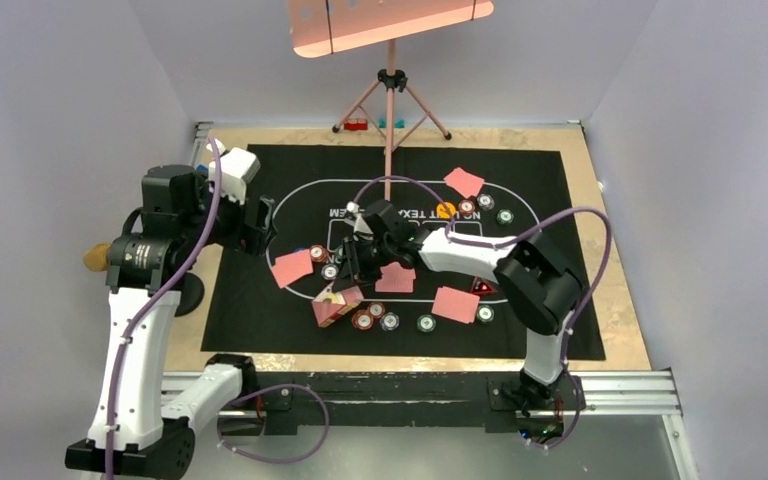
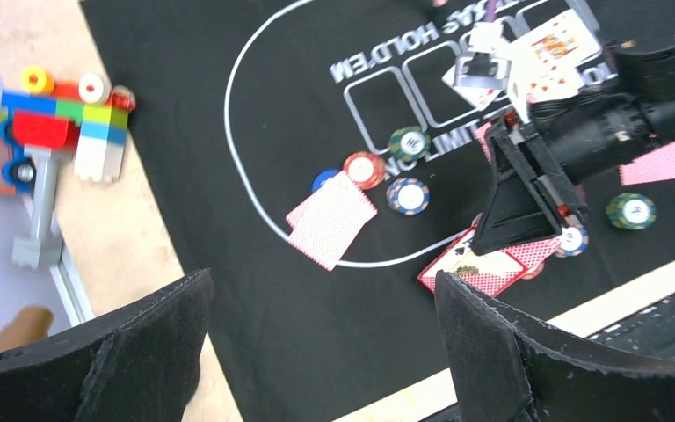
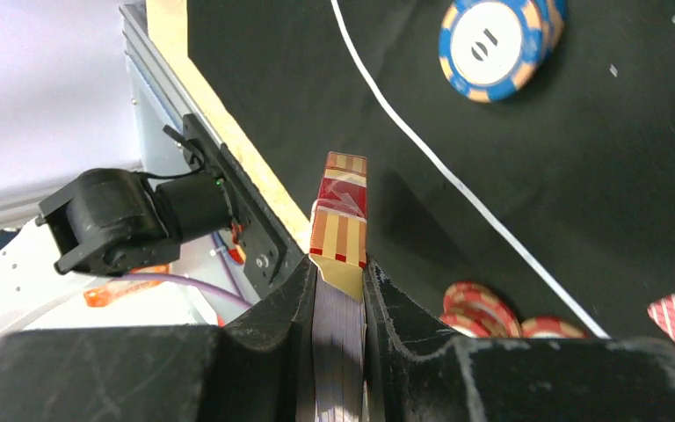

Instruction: Distribute texas hold em gaming equipment

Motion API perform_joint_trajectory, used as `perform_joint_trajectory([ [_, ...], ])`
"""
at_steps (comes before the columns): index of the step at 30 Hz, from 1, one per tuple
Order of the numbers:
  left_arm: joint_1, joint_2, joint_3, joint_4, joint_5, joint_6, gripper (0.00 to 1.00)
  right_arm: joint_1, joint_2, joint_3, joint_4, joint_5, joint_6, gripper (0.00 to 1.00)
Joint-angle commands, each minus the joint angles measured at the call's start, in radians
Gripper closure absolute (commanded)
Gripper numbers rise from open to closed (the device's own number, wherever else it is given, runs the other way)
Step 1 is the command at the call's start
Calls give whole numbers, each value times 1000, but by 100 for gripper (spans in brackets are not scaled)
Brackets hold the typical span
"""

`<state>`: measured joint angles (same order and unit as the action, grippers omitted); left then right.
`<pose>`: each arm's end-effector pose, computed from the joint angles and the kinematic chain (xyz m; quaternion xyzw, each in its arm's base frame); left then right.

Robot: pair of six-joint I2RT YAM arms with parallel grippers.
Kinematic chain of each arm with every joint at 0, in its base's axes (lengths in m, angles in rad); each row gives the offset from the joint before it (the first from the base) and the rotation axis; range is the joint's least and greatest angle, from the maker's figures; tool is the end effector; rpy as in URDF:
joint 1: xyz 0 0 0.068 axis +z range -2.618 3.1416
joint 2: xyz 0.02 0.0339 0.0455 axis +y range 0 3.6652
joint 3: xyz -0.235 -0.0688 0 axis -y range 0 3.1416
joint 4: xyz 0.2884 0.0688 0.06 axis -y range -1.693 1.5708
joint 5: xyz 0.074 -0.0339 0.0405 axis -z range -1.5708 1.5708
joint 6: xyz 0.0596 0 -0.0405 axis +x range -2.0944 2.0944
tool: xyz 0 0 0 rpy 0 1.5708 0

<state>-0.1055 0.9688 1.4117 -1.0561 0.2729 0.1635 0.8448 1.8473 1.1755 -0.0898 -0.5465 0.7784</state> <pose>0.2263 -0.0401 0.4094 0.1800 0.8630 -0.1074 0.4597 0.2674 0.3478 0.1208 -0.1356 0.8811 0.4457 0.0810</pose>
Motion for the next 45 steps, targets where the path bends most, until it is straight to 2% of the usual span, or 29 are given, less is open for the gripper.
perform_joint_trajectory([
  [1, 63, -28, -114, 102, -59, -24, 1, 30, 55, 113, 65, 37, -47, 100],
  [12, 103, -22, -299, 222, 2, -56, 1, 80, 153, 126, 47, 16, -56, 98],
  [18, 104, -56, -397, 311, -1, -70, 0, 97, 166, 122, -56, 86, -113, 52],
  [23, 103, -76, -458, 365, 3, -88, 0, 98, 109, 139, -157, 153, -177, 27],
  [28, 102, -84, -476, 393, 0, -103, 0, 97, -7, 202, -304, 222, -251, 17],
  [32, 102, -88, -483, 440, 5, -123, 0, 83, -162, 279, -479, 409, -314, 17],
  [35, 103, -68, -494, 481, 16, -150, 0, 13, -282, 317, -585, 588, -328, 17],
  [37, 102, -32, -509, 512, 5, -155, 0, -81, -390, 266, -568, 691, -315, 17],
  [42, 101, 36, -542, 601, -74, -154, 1, -404, -722, -88, -321, 797, -273, 10],
  [45, 102, 1, -652, 756, -43, -128, 0, -488, -817, -245, -196, 965, -364, 8],
])
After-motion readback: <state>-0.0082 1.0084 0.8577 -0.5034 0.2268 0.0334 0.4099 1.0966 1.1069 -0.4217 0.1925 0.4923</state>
